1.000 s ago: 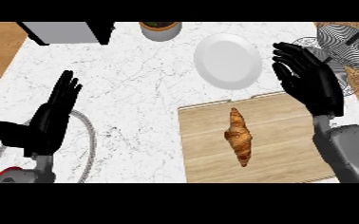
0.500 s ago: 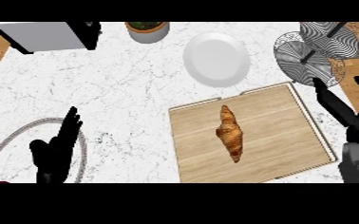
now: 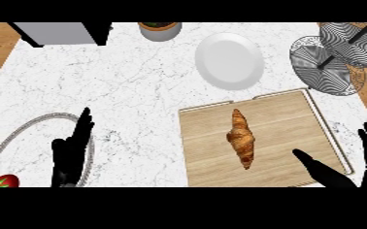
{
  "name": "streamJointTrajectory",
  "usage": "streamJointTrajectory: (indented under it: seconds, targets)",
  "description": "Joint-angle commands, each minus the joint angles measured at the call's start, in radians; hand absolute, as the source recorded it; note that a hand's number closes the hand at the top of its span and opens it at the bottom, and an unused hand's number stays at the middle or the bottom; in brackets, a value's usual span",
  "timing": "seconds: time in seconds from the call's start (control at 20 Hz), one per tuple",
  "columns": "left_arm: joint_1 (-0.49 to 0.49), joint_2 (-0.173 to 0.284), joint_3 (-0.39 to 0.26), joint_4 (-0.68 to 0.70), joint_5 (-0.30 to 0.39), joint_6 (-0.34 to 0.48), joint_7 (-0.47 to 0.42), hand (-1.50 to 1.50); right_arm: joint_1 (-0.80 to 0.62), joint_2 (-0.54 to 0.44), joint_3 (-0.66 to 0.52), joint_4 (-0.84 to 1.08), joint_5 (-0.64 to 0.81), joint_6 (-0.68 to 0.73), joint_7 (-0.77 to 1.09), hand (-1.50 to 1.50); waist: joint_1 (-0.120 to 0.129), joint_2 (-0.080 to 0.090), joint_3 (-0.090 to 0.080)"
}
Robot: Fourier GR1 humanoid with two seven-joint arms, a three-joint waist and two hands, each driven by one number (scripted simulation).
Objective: Pick the croissant from the tray and place it in the tiered basket
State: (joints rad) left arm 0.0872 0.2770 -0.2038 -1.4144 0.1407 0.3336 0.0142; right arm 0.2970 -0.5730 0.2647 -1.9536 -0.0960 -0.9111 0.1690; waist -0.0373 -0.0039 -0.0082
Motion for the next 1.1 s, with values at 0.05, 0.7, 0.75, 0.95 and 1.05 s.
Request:
streamJointTrajectory:
  seconds: [0.05,0.7,0.75,0.95,1.05]
  targets:
    - [0.016,-0.008,-0.021,-0.011,-0.016,0.001,-0.009,0.00,0.130,-0.204,0.127,-0.104,0.135,0.034,0.234,-1.50,0.033,0.006,-0.006]
    - [-0.072,-0.037,-0.042,0.034,-0.038,-0.006,0.016,0.00,-0.016,-0.452,0.127,-0.259,0.506,0.222,0.994,-1.50,0.076,0.016,-0.004]
    - [-0.040,-0.034,-0.045,0.026,-0.032,-0.020,-0.011,0.00,-0.036,-0.437,0.146,-0.258,0.541,0.247,1.048,-1.50,0.085,0.014,-0.002]
    - [-0.050,-0.042,-0.065,0.022,-0.045,-0.020,0.022,0.00,-0.139,-0.378,0.206,-0.249,0.669,0.369,1.200,-1.50,0.082,0.011,0.001]
    - [-0.036,-0.052,-0.072,0.035,-0.049,-0.021,-0.006,0.00,-0.179,-0.349,0.237,-0.197,0.677,0.438,1.231,-1.50,0.103,0.016,0.000]
